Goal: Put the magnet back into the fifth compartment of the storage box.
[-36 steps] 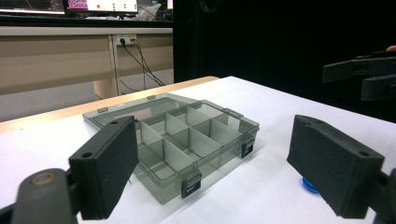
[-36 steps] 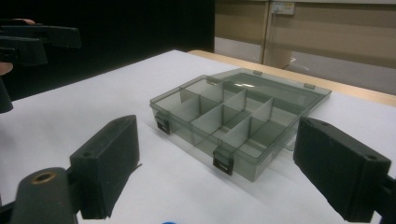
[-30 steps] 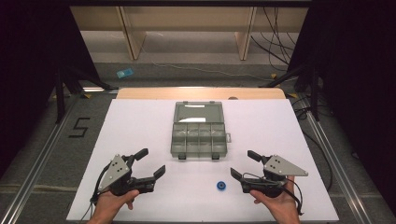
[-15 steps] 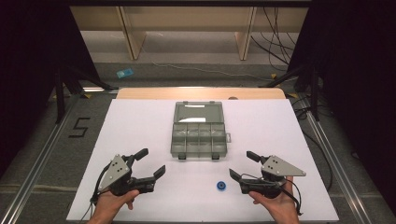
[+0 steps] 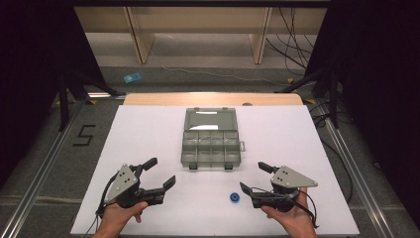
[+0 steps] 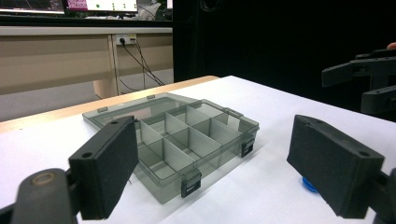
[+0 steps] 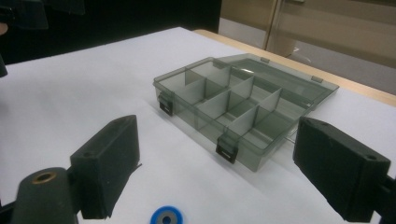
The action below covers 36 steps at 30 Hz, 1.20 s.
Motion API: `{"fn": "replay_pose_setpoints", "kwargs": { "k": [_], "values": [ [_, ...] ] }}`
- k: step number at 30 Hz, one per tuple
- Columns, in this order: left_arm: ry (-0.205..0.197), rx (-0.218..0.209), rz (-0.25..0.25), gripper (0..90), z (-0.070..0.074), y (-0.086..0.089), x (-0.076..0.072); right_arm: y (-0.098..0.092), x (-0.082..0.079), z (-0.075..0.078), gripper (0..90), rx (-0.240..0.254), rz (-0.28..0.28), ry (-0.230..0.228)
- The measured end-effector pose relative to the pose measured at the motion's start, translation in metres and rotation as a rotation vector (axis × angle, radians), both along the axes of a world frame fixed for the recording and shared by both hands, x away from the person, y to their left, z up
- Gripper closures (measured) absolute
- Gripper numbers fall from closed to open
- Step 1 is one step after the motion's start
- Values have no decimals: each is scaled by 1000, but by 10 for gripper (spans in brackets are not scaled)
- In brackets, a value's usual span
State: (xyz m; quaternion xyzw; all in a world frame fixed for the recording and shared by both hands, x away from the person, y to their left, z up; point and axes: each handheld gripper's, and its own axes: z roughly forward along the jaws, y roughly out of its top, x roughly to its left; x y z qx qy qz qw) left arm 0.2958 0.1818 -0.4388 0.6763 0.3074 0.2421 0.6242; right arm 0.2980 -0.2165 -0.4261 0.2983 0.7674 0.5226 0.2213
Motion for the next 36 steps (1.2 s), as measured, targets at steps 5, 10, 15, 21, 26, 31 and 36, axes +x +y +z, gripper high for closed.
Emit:
{"fn": "replay_pose_setpoints", "kwargs": {
  "k": [5, 10, 15, 21, 26, 31, 36],
  "values": [
    [1, 3, 0, 154, 0, 0, 0, 5, 0, 5, 156, -79, 16, 21],
    [2, 4, -1, 154, 0, 0, 0, 14, 4, 6, 164, -175, 55, 66],
    [2, 3, -1, 154, 0, 0, 0, 20, 9, 6, 187, -253, 88, 119],
    [3, 3, -2, 154, -1, -1, 0, 27, 16, 5, 186, -346, 128, 187],
    [1, 3, -1, 154, 0, 0, 0, 35, 22, -1, 207, -426, 160, 221],
    [-1, -7, -7, 154, -1, -1, 1, 43, 25, -4, 228, -507, 200, 276],
    [2, 4, -2, 154, 0, 0, 0, 49, 31, -9, 259, -588, 252, 320]
  ]
}}
